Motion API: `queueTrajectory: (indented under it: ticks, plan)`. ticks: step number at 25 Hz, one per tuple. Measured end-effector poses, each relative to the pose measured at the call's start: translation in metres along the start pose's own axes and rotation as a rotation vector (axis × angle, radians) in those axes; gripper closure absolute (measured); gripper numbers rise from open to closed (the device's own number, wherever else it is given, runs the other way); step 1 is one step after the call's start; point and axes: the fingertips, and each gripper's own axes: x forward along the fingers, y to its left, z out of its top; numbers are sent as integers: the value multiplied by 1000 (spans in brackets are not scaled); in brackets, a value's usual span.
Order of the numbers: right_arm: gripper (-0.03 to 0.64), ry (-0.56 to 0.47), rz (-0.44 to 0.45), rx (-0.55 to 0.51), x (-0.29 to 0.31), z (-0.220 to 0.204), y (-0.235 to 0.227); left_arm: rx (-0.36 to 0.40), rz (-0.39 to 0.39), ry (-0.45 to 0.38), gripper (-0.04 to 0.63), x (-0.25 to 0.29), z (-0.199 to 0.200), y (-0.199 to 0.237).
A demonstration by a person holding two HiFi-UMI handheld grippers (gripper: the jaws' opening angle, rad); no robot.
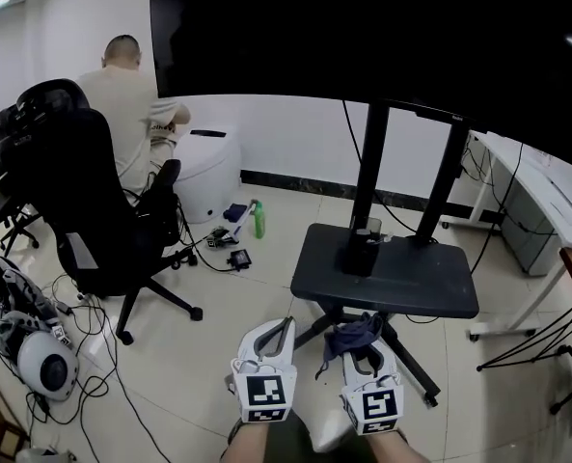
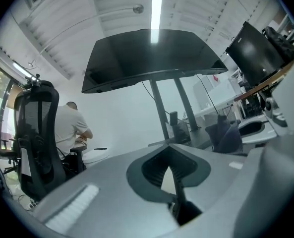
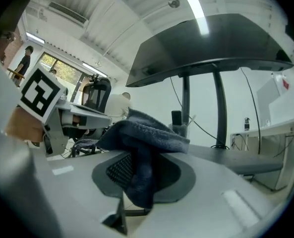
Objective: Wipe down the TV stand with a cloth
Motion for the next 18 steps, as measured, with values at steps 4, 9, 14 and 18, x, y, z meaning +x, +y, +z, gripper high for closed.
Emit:
queueTrajectory:
  ticks: [4, 9, 14, 18]
  plan:
    - [531, 114, -22, 7, 74, -127, -15, -27, -13, 36, 351, 14, -33, 12]
    - [532, 160, -85, -87, 190, -214, -75, -54, -18, 73, 351, 37, -61, 26]
    - [532, 82, -111, -131, 240, -188, -111, -44, -18, 72, 351, 37, -56, 39]
    - [532, 205, -119, -57, 252, -266, -127, -38, -14, 98, 351, 24, -62, 52]
